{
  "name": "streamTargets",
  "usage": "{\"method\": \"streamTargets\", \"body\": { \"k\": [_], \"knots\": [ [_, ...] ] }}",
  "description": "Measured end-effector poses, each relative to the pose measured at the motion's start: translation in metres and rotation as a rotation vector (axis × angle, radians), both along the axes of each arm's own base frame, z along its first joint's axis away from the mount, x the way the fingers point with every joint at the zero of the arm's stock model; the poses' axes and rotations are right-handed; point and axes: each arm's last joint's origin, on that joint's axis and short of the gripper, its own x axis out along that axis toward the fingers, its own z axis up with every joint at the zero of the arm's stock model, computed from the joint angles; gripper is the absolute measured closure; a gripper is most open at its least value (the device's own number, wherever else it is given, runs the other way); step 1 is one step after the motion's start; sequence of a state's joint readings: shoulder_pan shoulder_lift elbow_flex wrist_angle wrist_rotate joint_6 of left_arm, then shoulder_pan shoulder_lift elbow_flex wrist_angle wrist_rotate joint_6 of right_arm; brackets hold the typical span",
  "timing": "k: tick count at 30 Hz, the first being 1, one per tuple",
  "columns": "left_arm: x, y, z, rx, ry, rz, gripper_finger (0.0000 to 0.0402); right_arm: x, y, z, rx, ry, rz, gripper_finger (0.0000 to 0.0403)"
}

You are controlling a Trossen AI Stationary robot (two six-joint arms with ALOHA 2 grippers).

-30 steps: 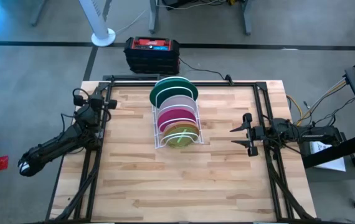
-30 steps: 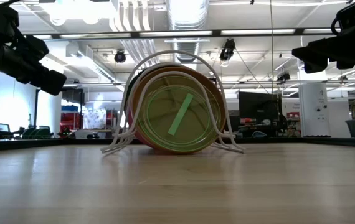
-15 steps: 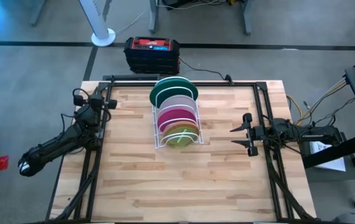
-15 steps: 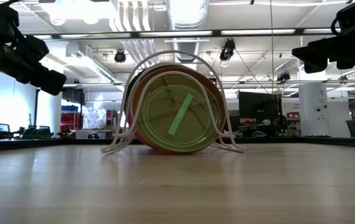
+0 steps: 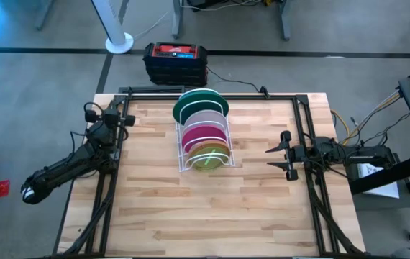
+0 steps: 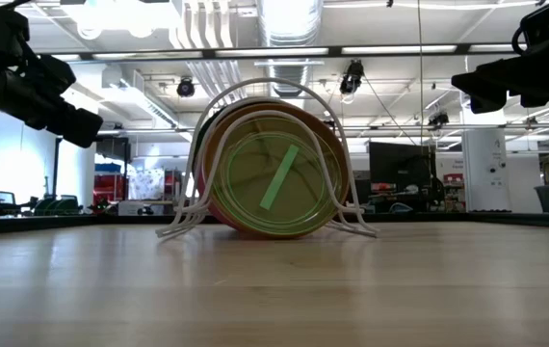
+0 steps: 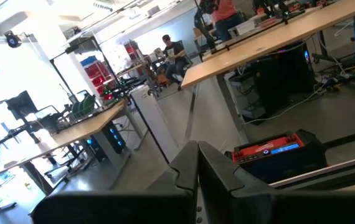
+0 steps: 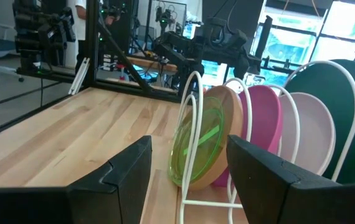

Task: Sort dishes
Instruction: Return to Home Position

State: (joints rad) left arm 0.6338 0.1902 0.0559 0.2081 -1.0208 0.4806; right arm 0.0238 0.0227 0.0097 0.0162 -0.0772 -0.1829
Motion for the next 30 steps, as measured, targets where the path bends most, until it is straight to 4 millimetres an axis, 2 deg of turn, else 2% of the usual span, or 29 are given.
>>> {"method": "streamTargets", "body": {
  "k": [30],
  "knots": [
    [0.0,0.0,0.0,0.0,0.0,0.0,0.0401,0.0,0.0,0.0,0.0,0.0,0.0,0.0204]
  ]
}}
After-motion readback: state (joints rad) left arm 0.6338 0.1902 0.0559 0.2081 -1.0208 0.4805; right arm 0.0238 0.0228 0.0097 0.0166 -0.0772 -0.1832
